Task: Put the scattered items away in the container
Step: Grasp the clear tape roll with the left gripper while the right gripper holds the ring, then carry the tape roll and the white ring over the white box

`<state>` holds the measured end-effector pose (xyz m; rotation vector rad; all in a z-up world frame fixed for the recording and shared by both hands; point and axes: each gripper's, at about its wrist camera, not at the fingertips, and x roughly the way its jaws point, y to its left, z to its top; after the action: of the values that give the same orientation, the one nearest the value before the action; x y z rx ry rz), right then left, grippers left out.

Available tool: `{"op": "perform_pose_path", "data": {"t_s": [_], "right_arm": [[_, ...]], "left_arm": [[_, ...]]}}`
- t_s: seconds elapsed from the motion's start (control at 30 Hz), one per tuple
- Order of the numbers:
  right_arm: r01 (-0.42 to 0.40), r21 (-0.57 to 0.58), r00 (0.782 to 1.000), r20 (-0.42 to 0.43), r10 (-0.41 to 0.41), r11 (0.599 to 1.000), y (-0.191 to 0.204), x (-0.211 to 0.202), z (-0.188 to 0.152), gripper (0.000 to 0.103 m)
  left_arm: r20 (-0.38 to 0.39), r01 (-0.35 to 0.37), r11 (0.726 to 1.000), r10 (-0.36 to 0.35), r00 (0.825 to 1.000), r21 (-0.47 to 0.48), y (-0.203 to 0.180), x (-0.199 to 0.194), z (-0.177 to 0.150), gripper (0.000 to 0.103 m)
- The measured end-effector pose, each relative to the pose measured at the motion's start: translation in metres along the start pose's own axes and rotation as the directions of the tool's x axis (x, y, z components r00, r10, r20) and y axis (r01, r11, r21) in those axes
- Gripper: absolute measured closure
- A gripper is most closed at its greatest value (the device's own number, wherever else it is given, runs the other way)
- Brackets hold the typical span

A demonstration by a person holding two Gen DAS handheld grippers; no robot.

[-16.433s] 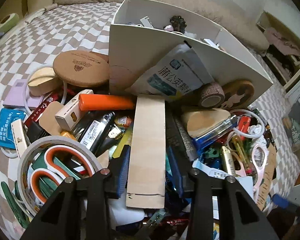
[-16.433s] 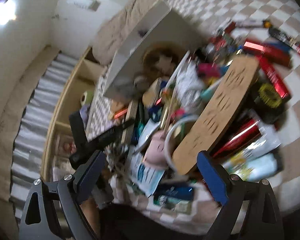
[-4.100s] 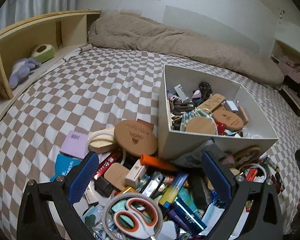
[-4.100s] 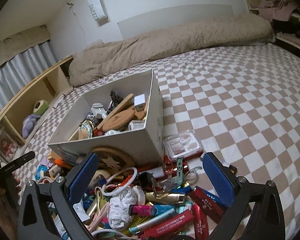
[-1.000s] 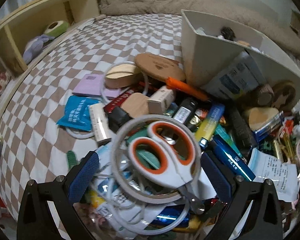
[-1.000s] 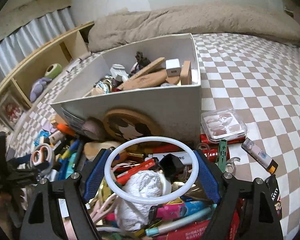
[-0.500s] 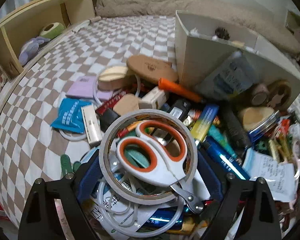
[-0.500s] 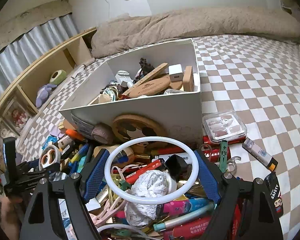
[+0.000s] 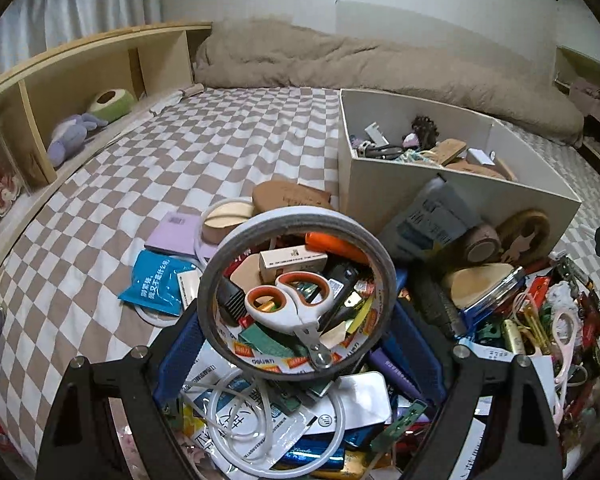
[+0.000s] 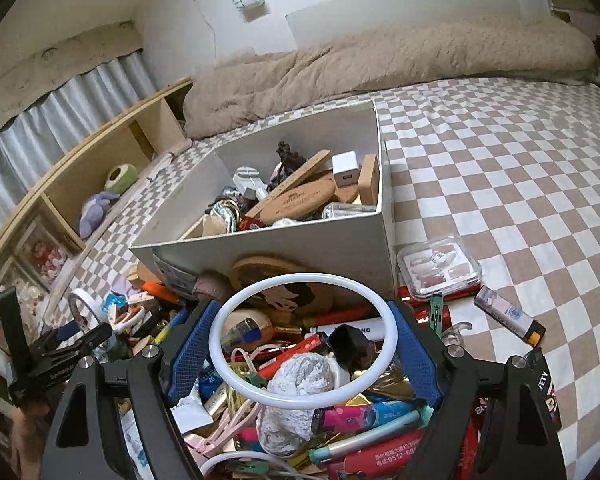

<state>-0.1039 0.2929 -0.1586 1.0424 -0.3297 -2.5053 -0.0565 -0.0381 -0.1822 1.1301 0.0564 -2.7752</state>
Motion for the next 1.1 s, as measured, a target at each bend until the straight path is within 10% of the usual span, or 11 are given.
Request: {"op": "perform_pose_path", "data": {"t_s": [1.1], "right_arm": [[-0.130,0.003,0.976,0.178,0.127,0.992,0.008,-0.056,0.018,0.018]], "left_arm": [[0.171,0.258,0.966,-0.256,0.951,0.010,-0.051,-0.055,0.073,0.012]]}}
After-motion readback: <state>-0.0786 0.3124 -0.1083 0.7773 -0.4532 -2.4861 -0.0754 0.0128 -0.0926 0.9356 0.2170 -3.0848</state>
